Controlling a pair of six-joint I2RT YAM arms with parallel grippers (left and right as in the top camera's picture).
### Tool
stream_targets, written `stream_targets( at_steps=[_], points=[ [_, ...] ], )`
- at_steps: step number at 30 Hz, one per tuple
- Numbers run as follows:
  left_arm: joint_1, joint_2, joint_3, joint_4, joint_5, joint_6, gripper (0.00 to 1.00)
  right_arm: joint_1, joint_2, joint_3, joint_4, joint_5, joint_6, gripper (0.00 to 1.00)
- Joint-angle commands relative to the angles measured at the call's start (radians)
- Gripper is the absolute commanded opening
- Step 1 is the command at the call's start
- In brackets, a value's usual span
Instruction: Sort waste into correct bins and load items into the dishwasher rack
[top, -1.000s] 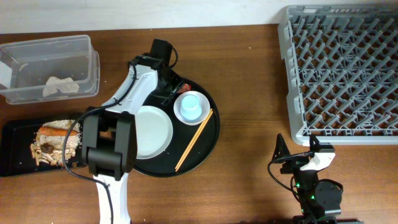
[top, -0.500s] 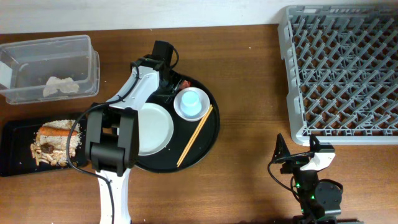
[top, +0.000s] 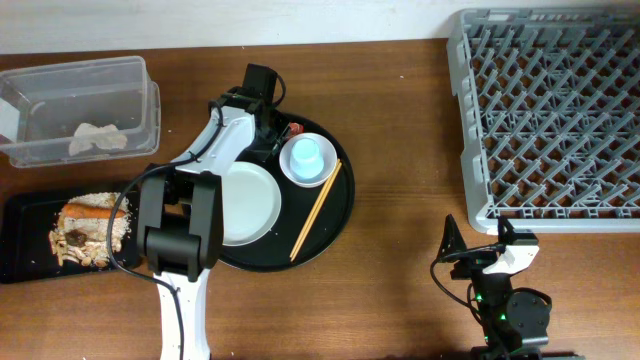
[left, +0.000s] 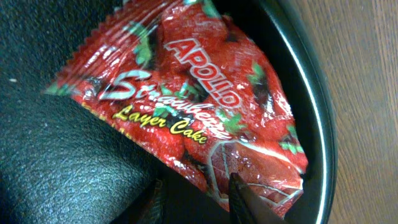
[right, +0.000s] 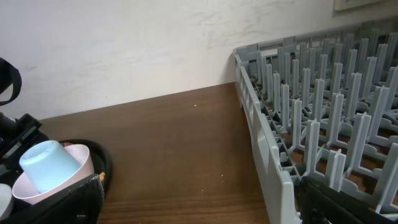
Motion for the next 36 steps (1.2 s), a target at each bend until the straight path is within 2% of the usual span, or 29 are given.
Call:
stream_targets(
  at_steps=[1, 8, 12, 13, 21, 36],
  points=[
    [0.011, 0.044, -0.008, 0.006, -0.037, -0.003, 0.3, 0.005, -0.007, -0.007, -0.004, 0.008, -0.01, 0.98],
    [0.013, 0.044, -0.008, 0.006, -0.037, -0.003, 0.2, 0.005, -0.007, -0.007, -0.004, 0.008, -0.01, 0.98],
    [0.017, 0.044, -0.008, 0.006, -0.036, -0.002, 0.03, 0.005, -0.007, -0.007, -0.004, 0.008, -0.01, 0.98],
    [0.017, 0.044, -0.008, 0.005, -0.033, 0.0, 0.01, 0.005, -0.007, -0.007, -0.004, 0.008, -0.01, 0.98],
    [0.019, 0.037, 0.009, -0.001, 0.038, 0.084, 0.01, 0.005, -0.007, -0.007, -0.004, 0.008, -0.01, 0.98],
    [0.024, -0.153, 0.009, -0.048, -0.019, 0.134, 0.01, 0.005, -0.007, -0.007, -0.004, 0.008, -0.01, 0.98]
  ],
)
